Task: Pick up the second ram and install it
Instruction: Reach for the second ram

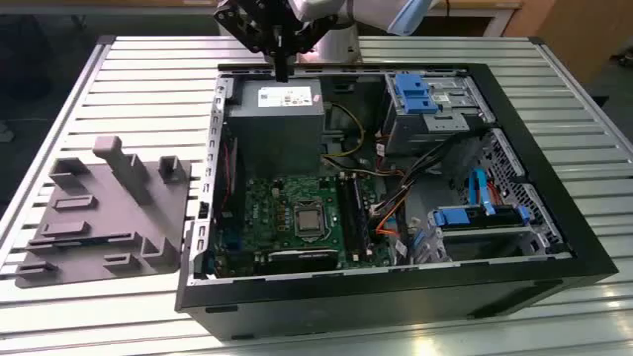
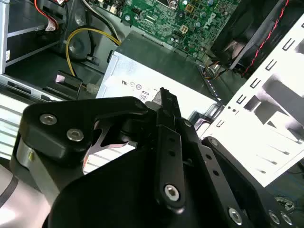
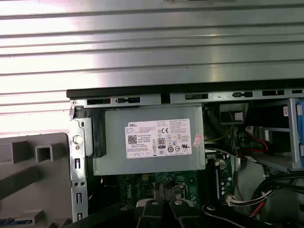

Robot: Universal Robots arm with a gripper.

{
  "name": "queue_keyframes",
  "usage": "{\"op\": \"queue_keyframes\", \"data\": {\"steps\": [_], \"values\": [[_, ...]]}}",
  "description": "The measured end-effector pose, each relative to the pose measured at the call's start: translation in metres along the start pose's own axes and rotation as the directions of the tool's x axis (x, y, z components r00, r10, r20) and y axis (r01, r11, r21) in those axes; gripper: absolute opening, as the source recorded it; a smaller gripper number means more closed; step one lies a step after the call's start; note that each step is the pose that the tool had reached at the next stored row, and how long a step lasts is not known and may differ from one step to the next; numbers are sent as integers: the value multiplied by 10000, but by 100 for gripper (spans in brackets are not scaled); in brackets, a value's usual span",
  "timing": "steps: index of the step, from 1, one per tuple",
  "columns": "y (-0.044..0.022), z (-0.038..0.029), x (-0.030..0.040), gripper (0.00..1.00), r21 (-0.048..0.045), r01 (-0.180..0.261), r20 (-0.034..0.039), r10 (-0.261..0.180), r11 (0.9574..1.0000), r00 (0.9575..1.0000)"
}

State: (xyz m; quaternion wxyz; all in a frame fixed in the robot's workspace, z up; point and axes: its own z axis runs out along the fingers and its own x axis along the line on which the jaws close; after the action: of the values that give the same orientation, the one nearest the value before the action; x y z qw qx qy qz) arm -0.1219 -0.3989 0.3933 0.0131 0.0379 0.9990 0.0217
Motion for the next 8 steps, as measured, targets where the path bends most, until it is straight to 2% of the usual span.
{"op": "queue_keyframes", "data": {"steps": [8], "values": [[-1,0,10,11,0,-1,0,1,10000,10000]]}}
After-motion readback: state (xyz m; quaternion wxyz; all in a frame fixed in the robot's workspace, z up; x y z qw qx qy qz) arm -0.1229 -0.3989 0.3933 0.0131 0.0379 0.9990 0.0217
